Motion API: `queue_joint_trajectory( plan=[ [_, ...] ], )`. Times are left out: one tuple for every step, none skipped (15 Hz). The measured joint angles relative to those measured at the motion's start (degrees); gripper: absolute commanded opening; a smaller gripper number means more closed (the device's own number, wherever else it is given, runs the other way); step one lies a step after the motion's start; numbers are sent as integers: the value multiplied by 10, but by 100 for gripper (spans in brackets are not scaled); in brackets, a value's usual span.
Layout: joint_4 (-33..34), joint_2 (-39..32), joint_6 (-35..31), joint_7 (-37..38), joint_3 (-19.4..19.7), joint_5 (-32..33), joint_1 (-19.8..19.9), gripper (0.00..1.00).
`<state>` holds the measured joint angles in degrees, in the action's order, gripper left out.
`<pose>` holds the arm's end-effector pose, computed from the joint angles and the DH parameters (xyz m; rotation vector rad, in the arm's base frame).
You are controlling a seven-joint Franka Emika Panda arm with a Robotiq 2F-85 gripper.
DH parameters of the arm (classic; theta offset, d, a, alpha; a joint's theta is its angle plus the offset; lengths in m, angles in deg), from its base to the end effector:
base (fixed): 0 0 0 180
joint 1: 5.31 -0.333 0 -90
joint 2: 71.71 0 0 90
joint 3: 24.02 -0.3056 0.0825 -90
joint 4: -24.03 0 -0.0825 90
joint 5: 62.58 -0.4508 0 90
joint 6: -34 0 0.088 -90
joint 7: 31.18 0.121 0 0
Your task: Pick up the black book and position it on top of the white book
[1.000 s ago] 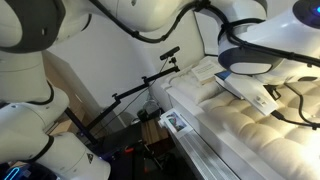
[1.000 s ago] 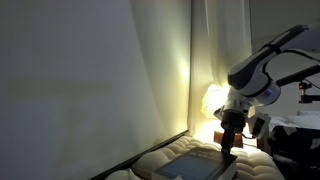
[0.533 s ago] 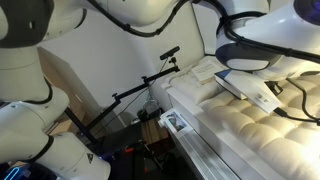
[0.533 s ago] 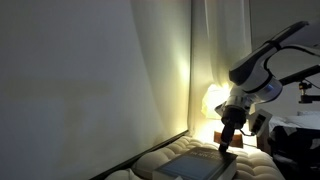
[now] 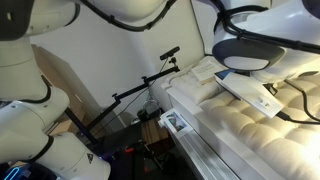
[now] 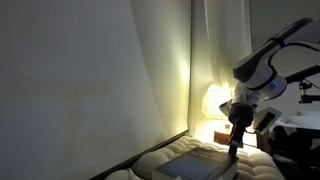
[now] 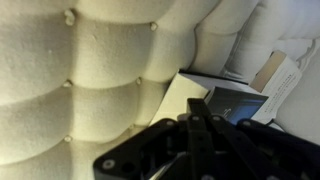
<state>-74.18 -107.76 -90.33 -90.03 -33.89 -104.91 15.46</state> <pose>0.6972 -0.1051 0.1603 -2.4441 -0.4004 -0.3137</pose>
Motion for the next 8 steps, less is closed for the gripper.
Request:
queue_joint_trajectory(
  plan=[
    [-12, 12, 1, -13, 4, -4, 0, 0],
    [-24, 25, 2, -25, 9, -8, 0, 0],
    [-34, 36, 2, -35, 14, -12, 0, 26],
    [-43, 45, 7, -44, 18, -17, 0, 27],
    [-47, 51, 15, -52, 22, -21, 0, 32],
    [-48, 53, 34, -60, 24, -26, 0, 40],
    [-48, 53, 55, -68, 26, -33, 0, 47],
    [-48, 52, 75, -76, 28, -42, -1, 56]
  ],
)
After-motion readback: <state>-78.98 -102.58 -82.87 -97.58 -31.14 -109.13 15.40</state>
